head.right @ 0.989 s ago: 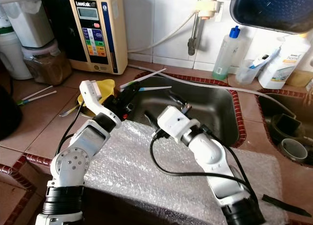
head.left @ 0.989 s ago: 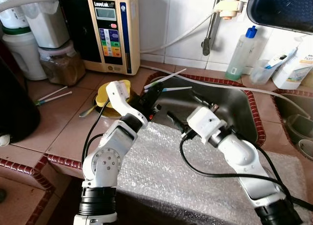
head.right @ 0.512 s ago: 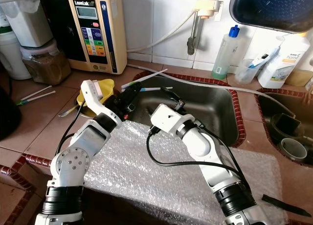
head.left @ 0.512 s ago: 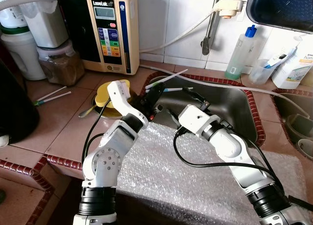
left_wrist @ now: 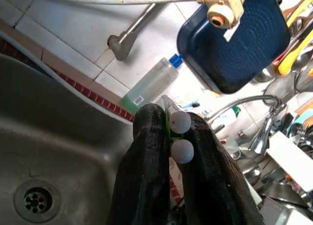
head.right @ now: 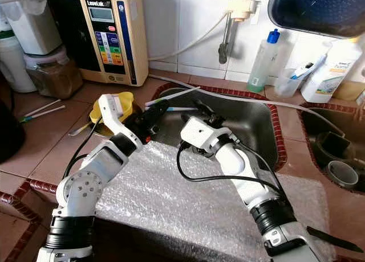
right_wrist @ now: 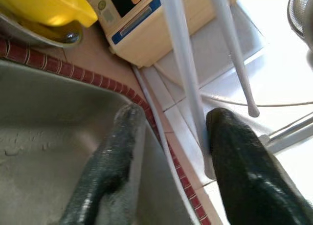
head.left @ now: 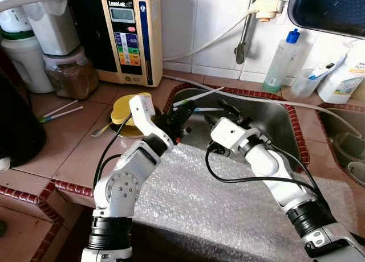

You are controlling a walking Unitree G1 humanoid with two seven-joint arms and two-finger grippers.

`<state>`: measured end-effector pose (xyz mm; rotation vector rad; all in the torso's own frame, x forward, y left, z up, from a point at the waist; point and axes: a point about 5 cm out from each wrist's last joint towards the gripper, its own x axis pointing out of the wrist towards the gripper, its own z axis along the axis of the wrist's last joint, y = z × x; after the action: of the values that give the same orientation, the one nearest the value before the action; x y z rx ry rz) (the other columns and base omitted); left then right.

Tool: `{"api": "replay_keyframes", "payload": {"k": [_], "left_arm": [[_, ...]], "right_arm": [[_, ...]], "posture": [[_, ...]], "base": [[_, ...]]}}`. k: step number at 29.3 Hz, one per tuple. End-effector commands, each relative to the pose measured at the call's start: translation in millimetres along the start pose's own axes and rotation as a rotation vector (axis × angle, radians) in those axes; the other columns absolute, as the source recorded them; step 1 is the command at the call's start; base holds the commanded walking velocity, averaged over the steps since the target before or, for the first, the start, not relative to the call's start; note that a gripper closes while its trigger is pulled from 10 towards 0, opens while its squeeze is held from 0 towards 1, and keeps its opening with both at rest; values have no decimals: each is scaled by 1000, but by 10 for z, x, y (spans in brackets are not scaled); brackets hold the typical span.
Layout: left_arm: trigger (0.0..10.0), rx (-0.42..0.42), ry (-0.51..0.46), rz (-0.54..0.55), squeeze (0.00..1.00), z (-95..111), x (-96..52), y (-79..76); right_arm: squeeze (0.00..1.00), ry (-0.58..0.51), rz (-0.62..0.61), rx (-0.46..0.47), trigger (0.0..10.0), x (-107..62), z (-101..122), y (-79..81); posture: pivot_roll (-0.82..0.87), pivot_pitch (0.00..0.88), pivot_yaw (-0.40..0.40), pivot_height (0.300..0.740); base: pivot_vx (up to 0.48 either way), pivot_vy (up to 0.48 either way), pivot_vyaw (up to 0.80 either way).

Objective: Kitchen organization

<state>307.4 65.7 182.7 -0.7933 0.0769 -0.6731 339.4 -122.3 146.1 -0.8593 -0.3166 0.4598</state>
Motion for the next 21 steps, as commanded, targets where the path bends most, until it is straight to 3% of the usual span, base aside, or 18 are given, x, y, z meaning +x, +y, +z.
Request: {"api": "replay_keyframes", "payload": {"k": [1, 21], "left_arm": [[0, 22, 11, -33, 0, 9, 23, -64], [0, 10, 8, -18, 0, -35, 17, -57]], "right_arm": [[0, -13, -20, -23, 0, 66, 20, -54], [0, -11, -79, -42, 0, 86, -61, -156]], "posture": [[20, 0, 12, 740], [12, 0, 4, 740]], "base": [[0, 0, 0], [0, 0, 0]]}}
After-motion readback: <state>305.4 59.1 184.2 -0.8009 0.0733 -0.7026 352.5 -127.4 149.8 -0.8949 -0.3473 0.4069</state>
